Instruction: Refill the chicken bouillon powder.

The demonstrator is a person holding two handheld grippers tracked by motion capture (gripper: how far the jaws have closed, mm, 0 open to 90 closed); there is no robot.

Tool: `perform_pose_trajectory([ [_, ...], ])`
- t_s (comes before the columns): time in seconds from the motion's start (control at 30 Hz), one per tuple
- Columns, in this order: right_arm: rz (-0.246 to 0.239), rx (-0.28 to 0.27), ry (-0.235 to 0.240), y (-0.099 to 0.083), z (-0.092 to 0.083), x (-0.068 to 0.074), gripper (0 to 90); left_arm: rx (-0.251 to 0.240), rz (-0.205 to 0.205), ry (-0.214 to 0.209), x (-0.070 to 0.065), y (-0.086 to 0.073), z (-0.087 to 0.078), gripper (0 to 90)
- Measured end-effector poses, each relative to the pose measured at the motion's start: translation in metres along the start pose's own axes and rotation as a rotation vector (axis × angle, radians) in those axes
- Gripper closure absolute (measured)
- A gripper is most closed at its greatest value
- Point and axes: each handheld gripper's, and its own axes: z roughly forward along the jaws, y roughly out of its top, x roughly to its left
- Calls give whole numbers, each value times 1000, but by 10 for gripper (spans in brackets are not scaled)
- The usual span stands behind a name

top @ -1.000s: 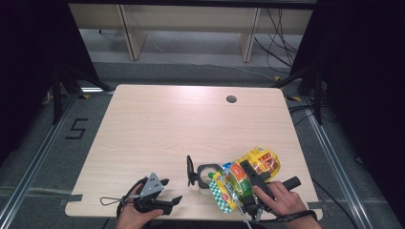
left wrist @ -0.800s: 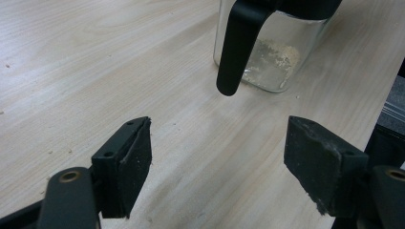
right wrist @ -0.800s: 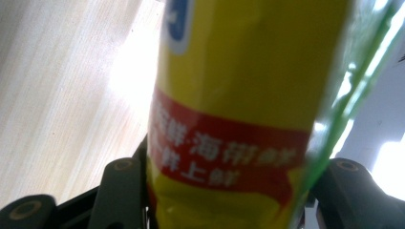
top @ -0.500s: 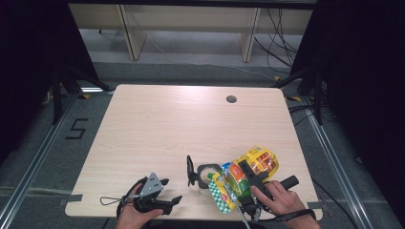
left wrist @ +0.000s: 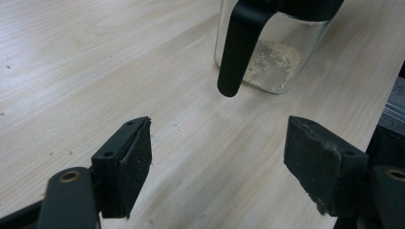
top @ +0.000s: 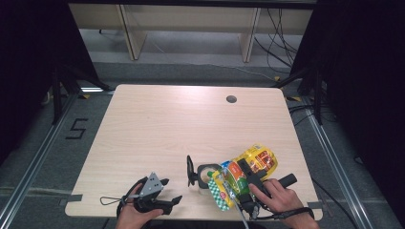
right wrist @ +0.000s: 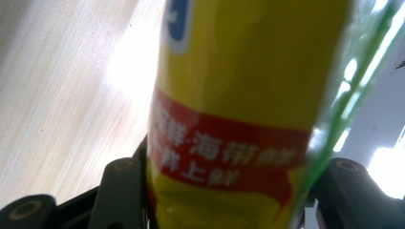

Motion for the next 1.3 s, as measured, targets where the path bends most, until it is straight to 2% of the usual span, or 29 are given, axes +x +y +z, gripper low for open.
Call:
perform_pose_trajectory([
  [0.1,-4,-2,1,2,0,-1,474,-16,-12,-8,-1,0,1,244],
  [0.13,-25,3,2,3,0,-1,474,-1,1,-1,0,1,0,244],
  [0.2,-45,6,10,5,1,-2,474,-12,-2,1,0,-1,0,244],
  [0.23,-38,4,15,6,1,-1,474,-22,-23,-7,-1,-1,1,244],
  [0.27,-34,4,12,6,1,-1,478,-22,-28,-8,-2,-1,1,244],
  [0.3,-8,-2,9,6,1,0,480,-10,-27,-3,-1,0,0,244],
  [0.33,-8,0,9,6,2,1,480,-1,-17,7,-1,0,0,244],
  [0.37,-12,-5,3,5,3,0,481,-20,-34,-3,-2,-1,1,244],
  [0.4,-37,6,4,5,2,-2,481,-29,-37,-10,-3,-1,1,244],
  [0.43,-38,4,4,5,3,-2,480,-21,-35,-12,-2,-1,1,243],
  [0.47,-16,-5,5,6,3,0,481,-21,-33,-8,-2,0,1,244],
  [0.57,-11,-1,2,7,3,0,481,-28,-38,-8,-3,-1,1,244],
  [0.6,-9,5,9,8,3,0,481,-16,-36,-6,-3,0,0,244],
  [0.63,-11,0,1,8,3,0,481,-19,-13,-8,-1,0,0,244],
  [0.67,-11,-3,0,8,3,0,481,-16,-11,-6,-1,0,0,244],
  [0.7,-11,-5,0,8,3,0,481,-16,-36,-4,-3,0,0,244],
  [0.73,-11,-3,0,8,3,0,481,-25,-36,-9,-3,-1,0,244],
  [0.77,-9,1,6,8,3,0,481,-24,-32,-10,-3,-1,0,244],
  [0.8,-7,-1,4,8,3,0,481,-20,-10,-10,-1,0,0,244],
  [0.83,-9,1,10,8,3,0,481,-17,-12,-8,-1,1,0,244],
  [0.87,-40,6,13,7,3,-2,481,-21,-39,-9,-2,0,1,244],
  [0.93,-42,12,12,8,4,-2,481,-20,-38,-8,-2,-1,0,244],
  [0.97,-19,2,2,9,4,-1,482,-16,-31,-5,-2,0,-1,244],
  [1.03,-33,5,-3,12,5,-2,484,-14,1,-1,0,1,-2,244],
  [1.1,-29,-3,6,13,6,-3,486,-20,-9,-6,-1,0,-2,244],
  [1.13,-30,-4,4,13,6,-3,486,-10,2,-2,0,0,-2,244],
  [1.2,-57,10,11,12,5,-4,487,-27,-21,-10,-2,0,0,244],
  [1.23,-34,10,11,12,5,-3,487,-19,-12,-8,-1,0,-1,244],
  [1.3,-32,-2,5,13,6,-3,487,-28,-19,-10,-2,0,-1,244],
])
